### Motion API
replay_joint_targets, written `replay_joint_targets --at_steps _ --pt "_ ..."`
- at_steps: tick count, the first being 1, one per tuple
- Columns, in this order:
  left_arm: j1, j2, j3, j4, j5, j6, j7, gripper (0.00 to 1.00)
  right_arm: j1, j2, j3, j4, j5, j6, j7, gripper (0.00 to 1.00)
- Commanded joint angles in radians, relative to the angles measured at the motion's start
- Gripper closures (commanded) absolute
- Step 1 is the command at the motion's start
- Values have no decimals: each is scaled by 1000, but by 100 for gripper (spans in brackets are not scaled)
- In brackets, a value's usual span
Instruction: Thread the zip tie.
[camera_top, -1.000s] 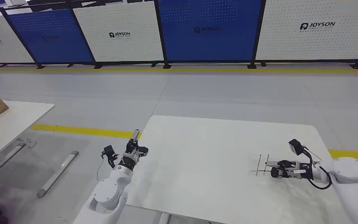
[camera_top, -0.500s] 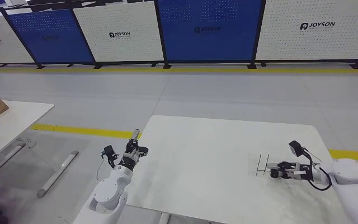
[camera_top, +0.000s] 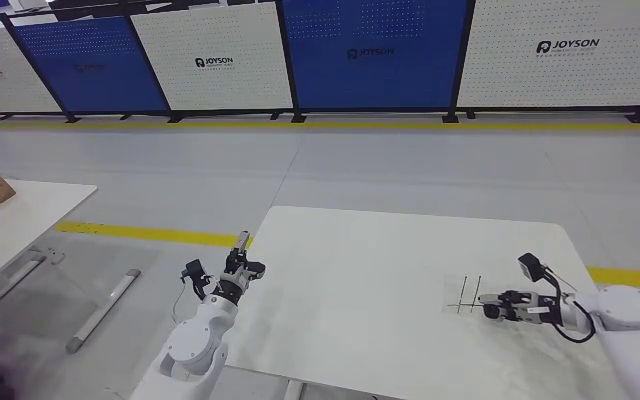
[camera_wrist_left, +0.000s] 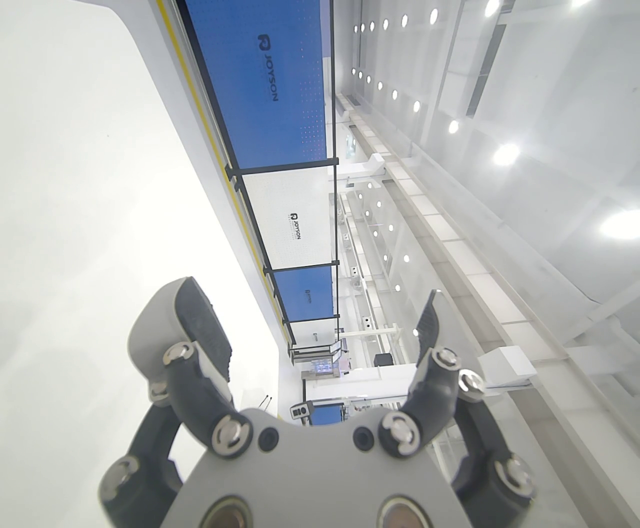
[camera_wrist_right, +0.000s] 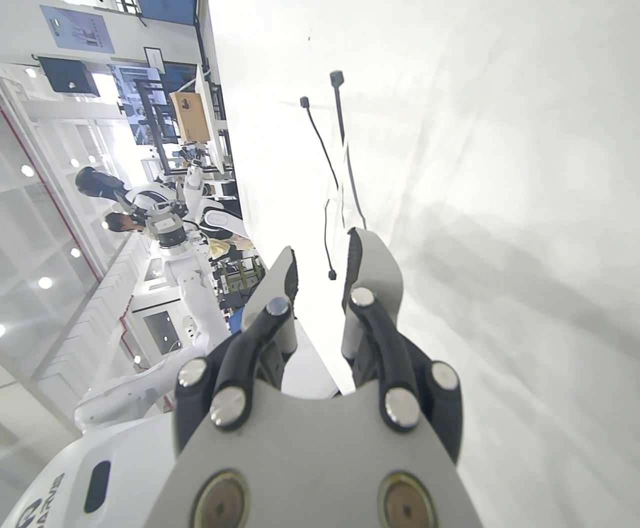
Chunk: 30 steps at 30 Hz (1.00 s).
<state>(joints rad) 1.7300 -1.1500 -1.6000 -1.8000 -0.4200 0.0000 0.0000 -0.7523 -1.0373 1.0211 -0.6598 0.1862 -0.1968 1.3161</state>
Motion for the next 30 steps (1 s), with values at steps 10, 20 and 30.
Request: replay_joint_targets --at_steps 10,20,30 --pt "0 0 0 0 0 0 0 0 1 0 3 5 5 1 2 88" --pt "0 0 0 0 0 0 0 0 2 0 9 24 22 -17 19 100" --pt "0 0 0 0 0 0 0 0 -57 41 112 -40 199 -143 74 100"
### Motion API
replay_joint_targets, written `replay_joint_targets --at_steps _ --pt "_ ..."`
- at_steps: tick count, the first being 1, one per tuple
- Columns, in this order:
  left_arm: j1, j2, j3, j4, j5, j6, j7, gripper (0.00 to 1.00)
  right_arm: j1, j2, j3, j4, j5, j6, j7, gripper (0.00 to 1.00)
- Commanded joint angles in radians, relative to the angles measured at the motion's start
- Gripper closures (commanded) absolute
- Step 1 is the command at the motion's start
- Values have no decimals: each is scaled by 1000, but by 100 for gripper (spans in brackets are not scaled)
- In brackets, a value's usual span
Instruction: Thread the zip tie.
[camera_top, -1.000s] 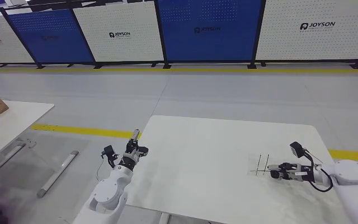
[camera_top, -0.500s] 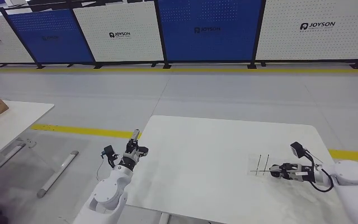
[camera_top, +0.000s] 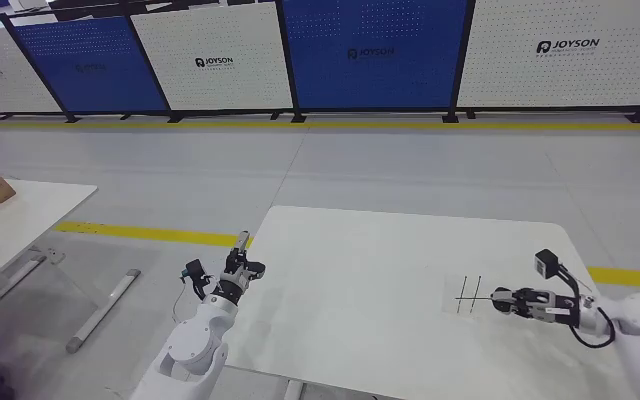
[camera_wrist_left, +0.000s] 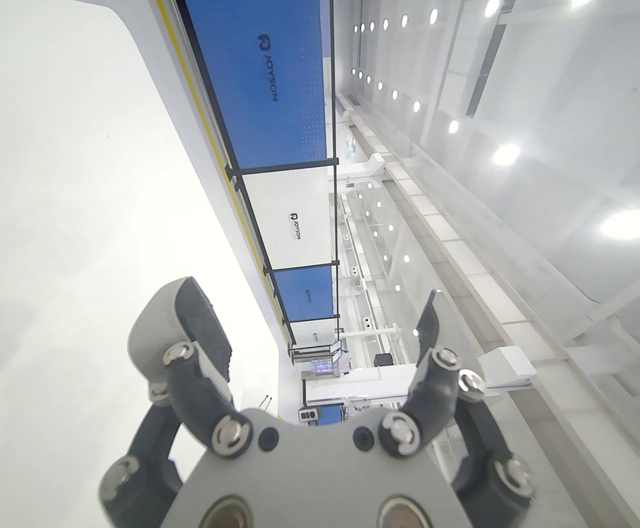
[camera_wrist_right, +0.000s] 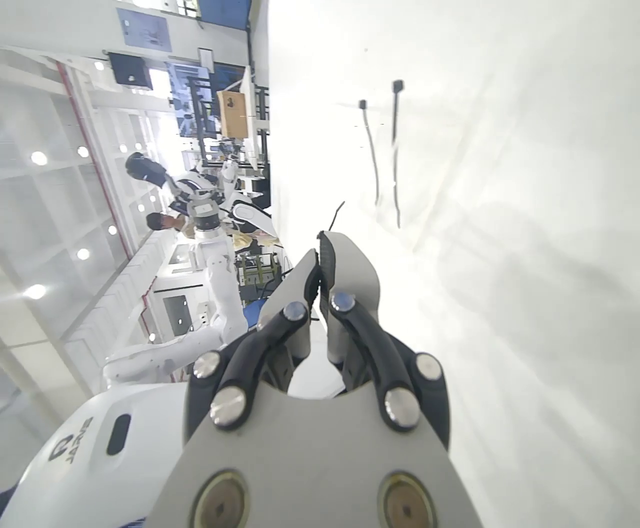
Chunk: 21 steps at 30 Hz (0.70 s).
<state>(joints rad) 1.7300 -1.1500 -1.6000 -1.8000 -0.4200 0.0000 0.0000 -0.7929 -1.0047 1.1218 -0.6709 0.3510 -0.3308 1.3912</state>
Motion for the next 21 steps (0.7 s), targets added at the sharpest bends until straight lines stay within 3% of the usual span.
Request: replay_joint_targets --at_steps 1,6,17,21 --pt "0 0 0 0 0 0 0 0 -29 17 21 -65 54 -9 -1 100" --pt "0 0 0 0 0 0 0 0 -129 71 62 -306 151 -9 -1 100" --pt "0 0 0 0 0 0 0 0 -132 71 61 -308 150 -8 -9 100" --pt "-4 -2 14 -42 0 -14 -35 0 -151 57 34 -330 207 20 -15 100"
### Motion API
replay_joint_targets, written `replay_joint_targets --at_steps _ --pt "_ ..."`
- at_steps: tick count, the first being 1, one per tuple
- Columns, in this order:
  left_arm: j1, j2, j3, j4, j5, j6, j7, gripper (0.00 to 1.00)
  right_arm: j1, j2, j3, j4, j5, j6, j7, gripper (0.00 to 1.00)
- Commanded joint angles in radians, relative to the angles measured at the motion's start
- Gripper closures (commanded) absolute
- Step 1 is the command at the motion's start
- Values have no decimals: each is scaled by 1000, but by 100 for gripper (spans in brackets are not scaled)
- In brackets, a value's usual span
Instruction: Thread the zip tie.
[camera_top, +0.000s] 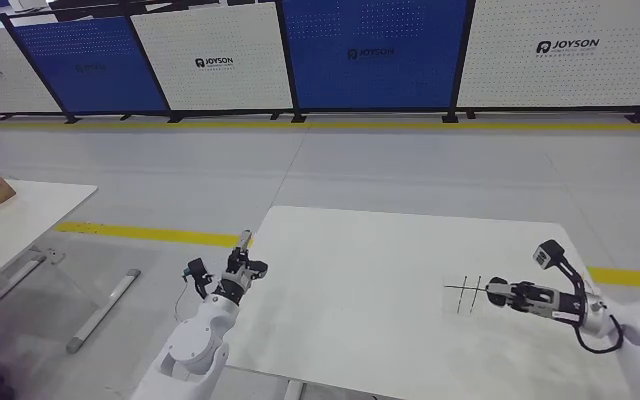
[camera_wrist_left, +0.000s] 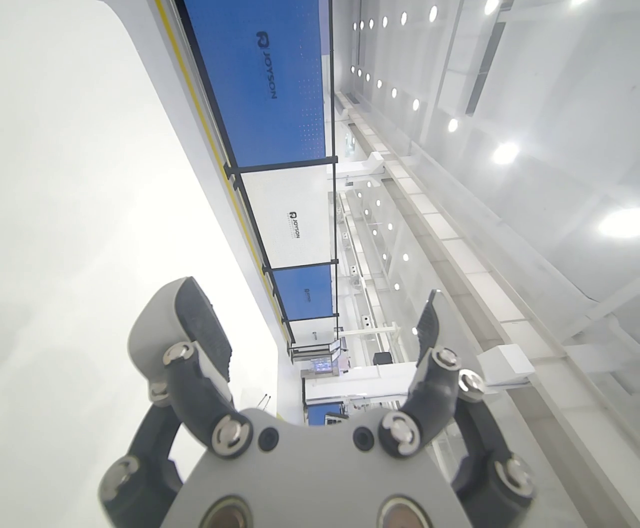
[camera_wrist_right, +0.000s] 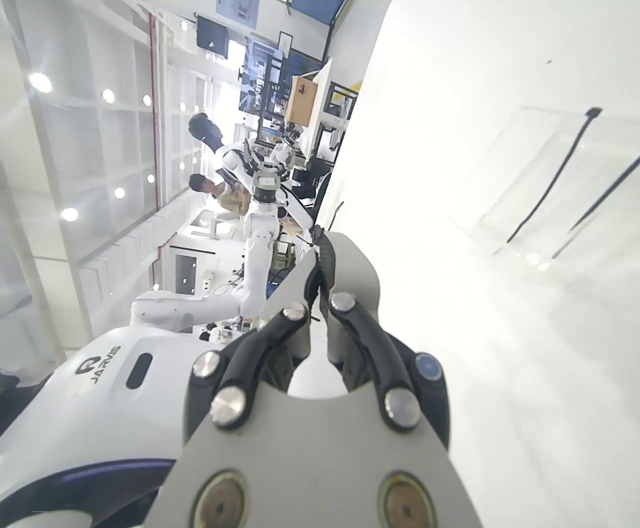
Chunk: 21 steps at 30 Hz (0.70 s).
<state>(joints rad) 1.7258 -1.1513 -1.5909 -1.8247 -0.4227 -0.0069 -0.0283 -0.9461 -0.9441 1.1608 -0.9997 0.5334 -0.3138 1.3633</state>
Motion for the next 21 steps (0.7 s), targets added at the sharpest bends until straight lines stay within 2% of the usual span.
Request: replay_joint_targets --at_steps 1,4,6,10,12,18,21 --pt "2 -2 16 -35 3 -9 -16 0 7 -7 -12 -4 31 2 15 100" --pt "9 -6 64 -80 23 -10 -44 0 24 -21 -41 -15 71 8 26 100" --pt "6 -7 103 -92 82 -7 -56 0 37 -29 -58 -19 74 7 17 100" --pt "-4 -12 203 -84 186 -13 -78 0 55 -46 -104 -37 51 23 2 100" --pt "-6 -17 232 -73 226 -39 -39 0 55 -46 -104 -37 51 23 2 100" --pt "-7 -18 240 -71 231 -45 -25 0 55 -46 -104 -37 51 23 2 100" --pt "-11 -19 230 -61 205 -57 -31 0 36 -49 -110 -56 17 26 -94 100"
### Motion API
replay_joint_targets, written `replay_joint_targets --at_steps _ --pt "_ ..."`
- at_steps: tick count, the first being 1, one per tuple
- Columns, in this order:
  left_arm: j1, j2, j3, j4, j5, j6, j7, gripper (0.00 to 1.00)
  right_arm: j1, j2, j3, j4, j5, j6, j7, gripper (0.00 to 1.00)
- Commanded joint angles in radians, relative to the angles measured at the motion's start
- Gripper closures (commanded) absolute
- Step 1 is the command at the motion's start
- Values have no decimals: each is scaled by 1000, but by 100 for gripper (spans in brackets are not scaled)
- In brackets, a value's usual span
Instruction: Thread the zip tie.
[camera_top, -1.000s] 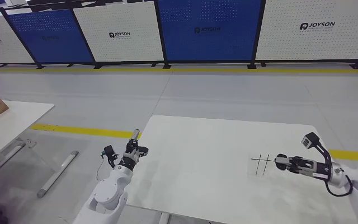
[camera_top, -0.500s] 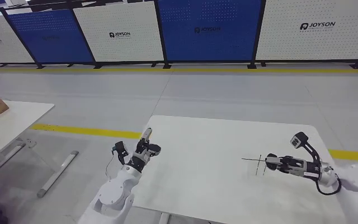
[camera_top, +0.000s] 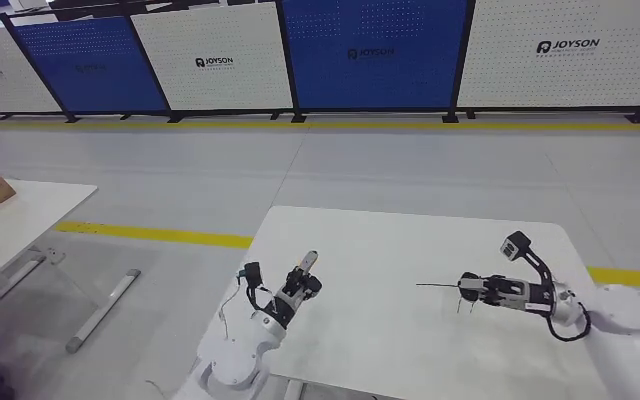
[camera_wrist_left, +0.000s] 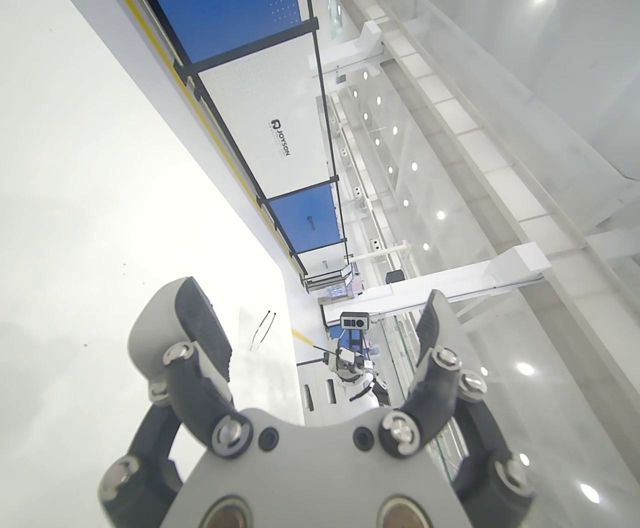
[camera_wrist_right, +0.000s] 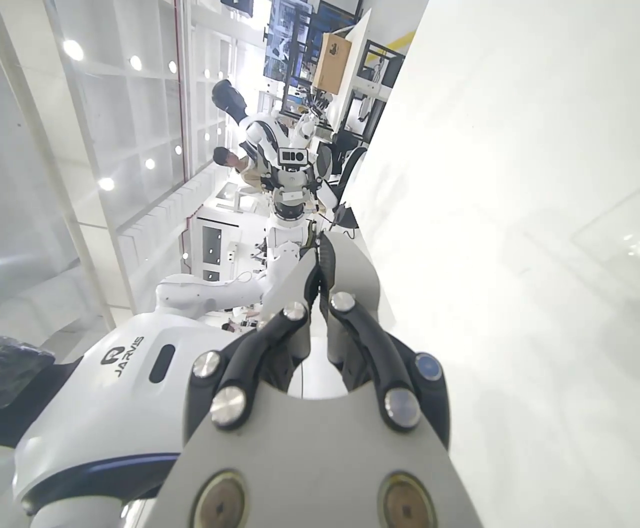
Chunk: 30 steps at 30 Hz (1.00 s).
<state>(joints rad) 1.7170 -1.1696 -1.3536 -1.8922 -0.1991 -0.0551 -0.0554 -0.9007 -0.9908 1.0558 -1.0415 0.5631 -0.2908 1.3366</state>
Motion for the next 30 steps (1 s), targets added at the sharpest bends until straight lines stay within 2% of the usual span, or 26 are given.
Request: replay_joint_targets --at_steps 1,3,5,6,8,11,15,25,30 --pt "-1 0 -18 10 -24 -23 0 0 -17 -5 -9 -21 -1 4 -82 100" --pt "11 0 -15 11 -14 -43 -2 0 -21 -14 -26 -26 0 1 -117 100" --pt "14 -1 10 9 16 -42 -27 0 -18 -32 -58 -28 25 -3 -158 100" --pt "11 -2 26 9 26 -36 -35 0 -18 -42 -68 -24 47 -31 -195 100" --pt "-5 -5 70 13 44 -14 -56 0 -12 -65 -104 -4 96 -49 -214 100" --pt "-37 -14 145 35 81 8 -57 0 12 -94 -150 26 95 -49 -251 100" --pt "-88 -28 223 86 125 30 -7 0 31 -109 -175 60 91 -42 -254 100" --pt "-88 -28 223 86 125 30 -7 0 31 -109 -175 60 91 -42 -254 100" --pt "-103 -35 256 90 71 -2 -41 0 -4 -113 -183 -4 45 -32 -299 100"
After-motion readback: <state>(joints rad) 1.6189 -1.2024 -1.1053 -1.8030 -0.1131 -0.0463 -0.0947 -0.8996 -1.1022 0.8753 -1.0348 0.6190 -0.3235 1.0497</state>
